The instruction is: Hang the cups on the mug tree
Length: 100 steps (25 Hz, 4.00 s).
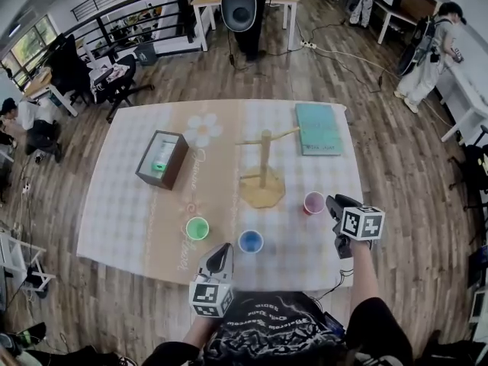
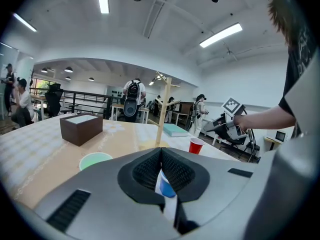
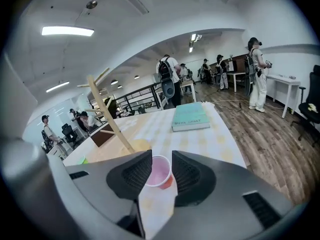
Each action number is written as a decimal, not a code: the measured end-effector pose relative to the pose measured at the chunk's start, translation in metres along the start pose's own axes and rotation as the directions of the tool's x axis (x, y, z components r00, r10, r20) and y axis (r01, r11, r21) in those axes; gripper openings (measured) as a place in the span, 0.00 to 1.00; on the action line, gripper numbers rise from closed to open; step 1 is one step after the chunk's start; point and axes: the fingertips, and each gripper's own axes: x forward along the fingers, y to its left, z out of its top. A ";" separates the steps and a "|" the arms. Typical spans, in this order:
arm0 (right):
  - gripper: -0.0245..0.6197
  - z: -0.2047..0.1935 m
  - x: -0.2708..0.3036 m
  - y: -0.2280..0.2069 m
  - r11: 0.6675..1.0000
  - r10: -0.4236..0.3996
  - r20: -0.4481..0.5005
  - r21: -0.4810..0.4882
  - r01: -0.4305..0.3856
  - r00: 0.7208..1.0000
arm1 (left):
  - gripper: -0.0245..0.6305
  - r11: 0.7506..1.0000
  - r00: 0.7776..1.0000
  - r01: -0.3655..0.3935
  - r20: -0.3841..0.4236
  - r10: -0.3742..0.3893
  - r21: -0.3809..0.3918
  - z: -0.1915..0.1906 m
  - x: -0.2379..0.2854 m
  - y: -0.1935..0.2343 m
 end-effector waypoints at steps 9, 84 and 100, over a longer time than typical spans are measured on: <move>0.26 -0.011 0.040 -0.010 0.994 0.064 -0.213 -0.069 -0.080 0.975 | 0.07 0.998 0.998 -0.060 -0.002 0.060 0.000 -0.001 -0.004 0.002; 0.09 0.208 -0.029 0.101 0.822 -0.203 0.504 -0.378 0.426 0.839 | 0.07 0.989 0.992 -0.129 -0.006 0.128 -0.069 -0.009 -0.018 0.028; 0.09 0.213 -0.029 0.131 0.738 -0.195 0.577 -0.446 0.507 0.793 | 0.07 0.988 0.990 -0.139 -0.015 0.138 -0.073 -0.018 -0.014 0.034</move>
